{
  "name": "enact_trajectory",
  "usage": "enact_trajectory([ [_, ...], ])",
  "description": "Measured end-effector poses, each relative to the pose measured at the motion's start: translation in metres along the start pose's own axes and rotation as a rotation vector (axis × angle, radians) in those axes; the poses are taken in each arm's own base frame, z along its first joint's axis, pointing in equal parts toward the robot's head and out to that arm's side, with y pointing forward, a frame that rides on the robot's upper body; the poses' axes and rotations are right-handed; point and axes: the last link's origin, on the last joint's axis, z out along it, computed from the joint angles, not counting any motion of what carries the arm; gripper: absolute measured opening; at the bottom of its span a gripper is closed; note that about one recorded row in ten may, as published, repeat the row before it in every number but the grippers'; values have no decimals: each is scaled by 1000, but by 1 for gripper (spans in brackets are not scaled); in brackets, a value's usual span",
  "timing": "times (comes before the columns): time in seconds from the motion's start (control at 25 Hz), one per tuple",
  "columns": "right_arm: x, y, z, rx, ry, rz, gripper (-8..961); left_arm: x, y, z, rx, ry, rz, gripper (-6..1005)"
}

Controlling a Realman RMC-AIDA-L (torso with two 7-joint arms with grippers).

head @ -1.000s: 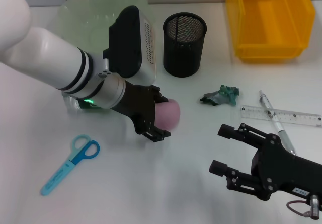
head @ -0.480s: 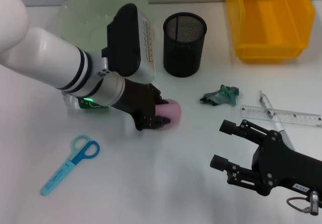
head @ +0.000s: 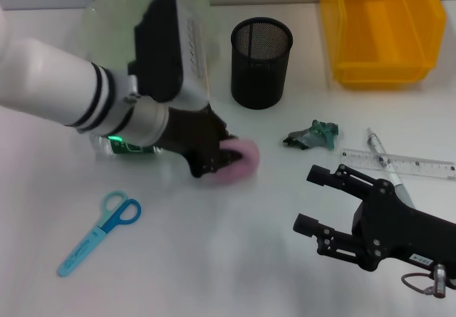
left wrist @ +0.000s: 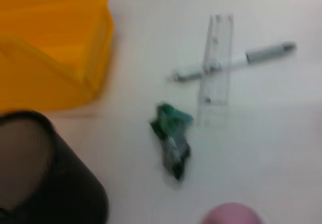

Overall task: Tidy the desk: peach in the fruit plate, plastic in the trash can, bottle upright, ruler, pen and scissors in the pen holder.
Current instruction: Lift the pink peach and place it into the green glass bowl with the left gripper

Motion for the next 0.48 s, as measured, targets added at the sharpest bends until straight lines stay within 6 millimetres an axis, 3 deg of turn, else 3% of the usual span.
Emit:
enact_trajectory([
  [0.24,0,0,3,-8,-5,5,758,13,-7,-37,139,125,-13,169],
  [0.44,-3,-3,8,-21,-8,-6,758,13,-17,-47,209,186,-59,152],
  [0.48,-4,-3,8,-22,-8,-6,758,10,-29,-52,281,232,-114,148],
])
